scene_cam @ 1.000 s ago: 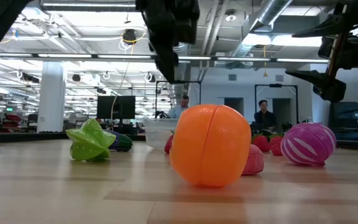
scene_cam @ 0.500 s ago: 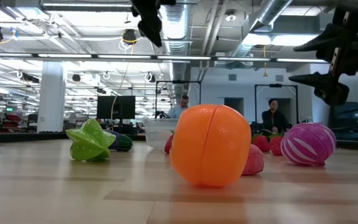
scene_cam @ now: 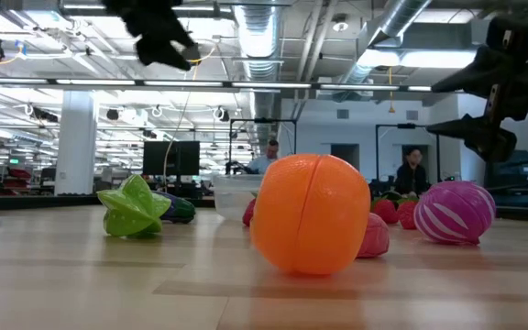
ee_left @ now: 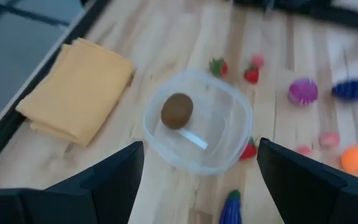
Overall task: Pick and placing Produce into tupperware
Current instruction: Put the top red strawberry into the transparent container, then put the violet eggplant into the transparent container
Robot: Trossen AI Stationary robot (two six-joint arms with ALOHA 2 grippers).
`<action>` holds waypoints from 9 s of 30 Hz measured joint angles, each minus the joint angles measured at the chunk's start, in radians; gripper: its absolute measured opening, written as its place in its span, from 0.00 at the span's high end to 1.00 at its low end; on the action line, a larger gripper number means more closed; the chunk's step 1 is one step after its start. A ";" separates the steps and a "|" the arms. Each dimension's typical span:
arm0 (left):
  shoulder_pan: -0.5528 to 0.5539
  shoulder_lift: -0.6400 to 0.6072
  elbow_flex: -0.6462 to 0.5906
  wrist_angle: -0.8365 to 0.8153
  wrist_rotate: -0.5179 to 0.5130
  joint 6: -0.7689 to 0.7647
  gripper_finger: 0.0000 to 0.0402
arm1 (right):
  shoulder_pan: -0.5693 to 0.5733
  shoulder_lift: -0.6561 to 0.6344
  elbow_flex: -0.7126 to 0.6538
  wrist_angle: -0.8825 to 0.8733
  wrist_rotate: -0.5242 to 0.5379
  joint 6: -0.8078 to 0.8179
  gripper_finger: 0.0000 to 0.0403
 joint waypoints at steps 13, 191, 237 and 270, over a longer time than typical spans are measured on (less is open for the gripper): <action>-0.092 -0.351 -0.488 0.250 -0.070 -0.349 0.25 | 0.007 0.331 0.170 -0.182 0.098 -0.190 0.24; -0.103 -0.337 -0.543 0.318 -0.158 -0.390 0.25 | -0.152 1.282 0.731 -0.008 -0.166 -0.583 0.37; -0.269 0.279 -0.541 0.651 0.010 0.017 0.25 | -0.153 0.274 0.471 -0.392 0.186 -0.378 0.37; -0.276 0.415 -0.541 0.721 -0.052 -0.044 0.49 | -0.153 0.274 0.471 -0.409 0.229 -0.378 0.37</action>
